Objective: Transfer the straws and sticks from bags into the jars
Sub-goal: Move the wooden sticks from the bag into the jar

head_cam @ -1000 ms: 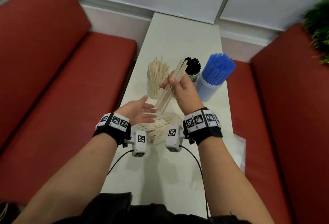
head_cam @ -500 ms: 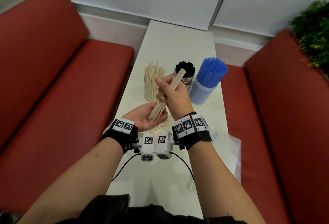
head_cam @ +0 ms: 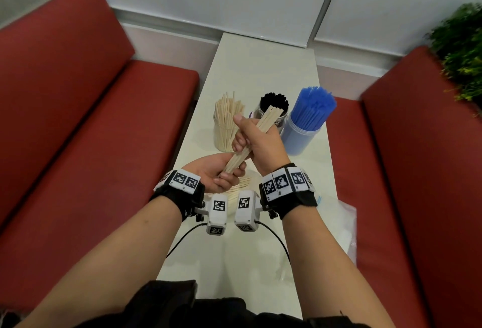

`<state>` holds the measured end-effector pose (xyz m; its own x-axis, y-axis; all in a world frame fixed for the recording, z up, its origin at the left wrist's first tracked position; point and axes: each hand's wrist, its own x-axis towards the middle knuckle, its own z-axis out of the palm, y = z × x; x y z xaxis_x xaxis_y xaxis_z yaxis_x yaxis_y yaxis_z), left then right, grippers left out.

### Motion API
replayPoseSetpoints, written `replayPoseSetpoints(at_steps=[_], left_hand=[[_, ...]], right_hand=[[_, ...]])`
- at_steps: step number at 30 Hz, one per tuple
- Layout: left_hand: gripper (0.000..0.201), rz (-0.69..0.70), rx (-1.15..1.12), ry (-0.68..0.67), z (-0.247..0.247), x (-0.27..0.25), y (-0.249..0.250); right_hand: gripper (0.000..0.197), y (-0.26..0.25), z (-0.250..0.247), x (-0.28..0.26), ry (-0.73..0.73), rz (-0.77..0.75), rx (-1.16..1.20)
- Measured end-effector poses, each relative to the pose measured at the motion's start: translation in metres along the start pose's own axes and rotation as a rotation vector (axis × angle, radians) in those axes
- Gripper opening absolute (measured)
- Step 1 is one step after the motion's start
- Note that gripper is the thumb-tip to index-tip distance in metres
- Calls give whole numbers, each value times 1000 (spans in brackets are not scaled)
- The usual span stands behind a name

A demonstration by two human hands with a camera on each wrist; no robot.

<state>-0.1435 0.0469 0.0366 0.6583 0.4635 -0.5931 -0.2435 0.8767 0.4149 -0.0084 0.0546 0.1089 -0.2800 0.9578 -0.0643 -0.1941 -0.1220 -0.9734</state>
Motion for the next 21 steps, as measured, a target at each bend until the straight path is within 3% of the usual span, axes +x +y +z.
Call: replayPoseSetpoints(at_steps=[3,6,10,14,21], left_hand=[[34,34,12,28,-10,3,-4],[31,27,-14,102,-25,5,-11],[26,27,-27,217,-37,12,-22],[30,101,-132,372,-46,20,-19],[31,167,-199,557,-70,21,-12]], right_hand=[[40,1,-8,3,-61,3,-268],[25,-1,-23,10,-211,59,-564],[24,-4,-27,16,-318,260,-633],[19,-15,-18,29,-275,257,-695],[23,-37,-17,98,13,194,-781]])
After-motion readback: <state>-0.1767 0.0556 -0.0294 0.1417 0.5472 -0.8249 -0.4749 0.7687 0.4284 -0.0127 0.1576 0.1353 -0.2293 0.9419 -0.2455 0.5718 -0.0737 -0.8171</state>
